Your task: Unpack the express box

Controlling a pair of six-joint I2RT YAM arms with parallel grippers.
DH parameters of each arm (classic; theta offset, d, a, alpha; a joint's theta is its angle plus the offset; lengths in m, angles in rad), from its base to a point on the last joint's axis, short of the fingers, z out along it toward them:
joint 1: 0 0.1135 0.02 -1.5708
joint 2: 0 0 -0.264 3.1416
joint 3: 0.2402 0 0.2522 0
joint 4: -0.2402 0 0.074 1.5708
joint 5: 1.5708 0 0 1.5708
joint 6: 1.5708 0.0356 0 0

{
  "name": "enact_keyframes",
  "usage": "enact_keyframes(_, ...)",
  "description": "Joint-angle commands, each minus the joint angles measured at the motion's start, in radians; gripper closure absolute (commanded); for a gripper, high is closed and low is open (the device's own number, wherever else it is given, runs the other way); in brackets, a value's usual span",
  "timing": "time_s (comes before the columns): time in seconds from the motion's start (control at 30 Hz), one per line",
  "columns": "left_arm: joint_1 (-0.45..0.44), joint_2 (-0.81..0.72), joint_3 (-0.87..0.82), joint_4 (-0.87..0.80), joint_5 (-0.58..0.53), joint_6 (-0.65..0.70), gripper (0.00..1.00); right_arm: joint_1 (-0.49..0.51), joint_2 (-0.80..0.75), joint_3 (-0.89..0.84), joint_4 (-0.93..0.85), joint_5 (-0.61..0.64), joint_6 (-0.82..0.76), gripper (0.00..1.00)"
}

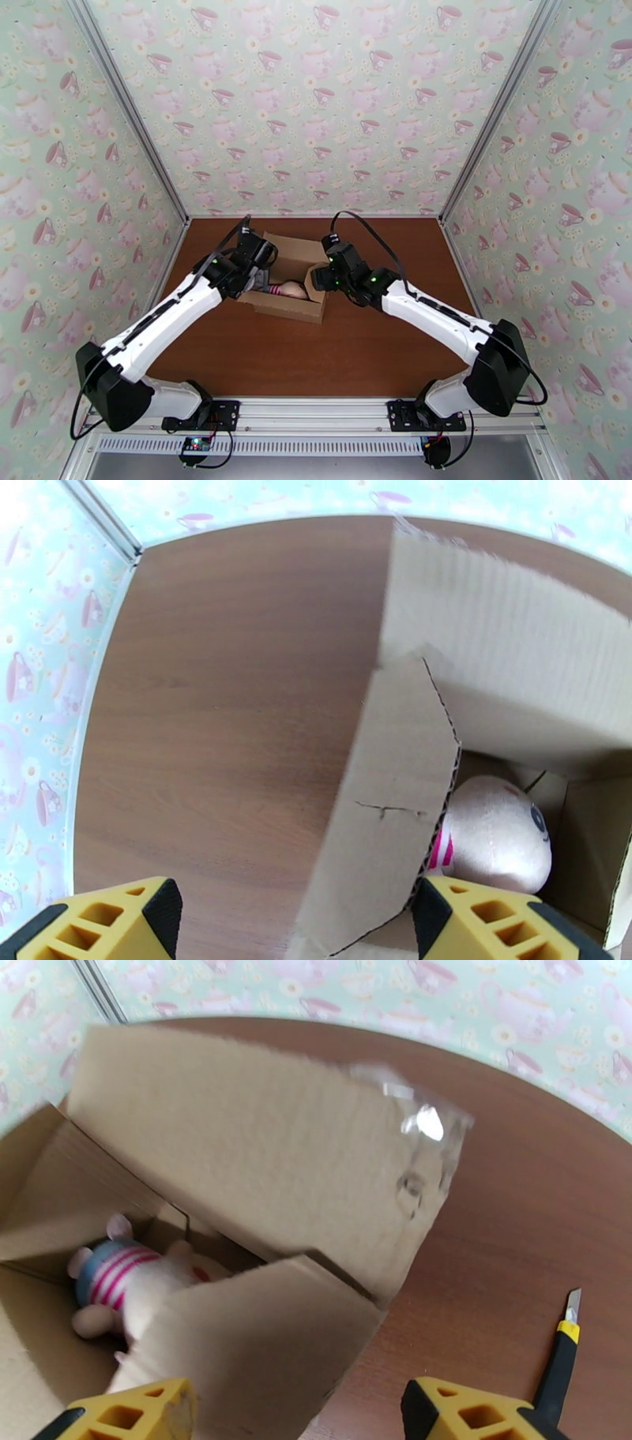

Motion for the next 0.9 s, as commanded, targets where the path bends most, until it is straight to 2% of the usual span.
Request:
enact_keyframes(0.0, 0.030, -0.027, -0.033, 0.009, -0.006, 0.024, 0.17, 0.006, 0.024, -0.021, -0.001, 0.025, 0.014, 0.27)
enact_keyframes(0.23, 0.122, -0.070, -0.088, 0.032, 0.029, 0.052, 0.17, 0.010, 0.030, -0.035, -0.010, 0.050, 0.013, 0.28)
enact_keyframes(0.57, 0.271, -0.105, -0.227, 0.105, 0.160, 0.049, 0.17, 0.010, 0.028, -0.015, -0.020, 0.067, -0.005, 0.28)
enact_keyframes(0.87, 0.272, -0.113, -0.314, 0.130, 0.228, -0.006, 0.18, -0.009, 0.043, 0.039, -0.018, 0.071, -0.093, 0.26)
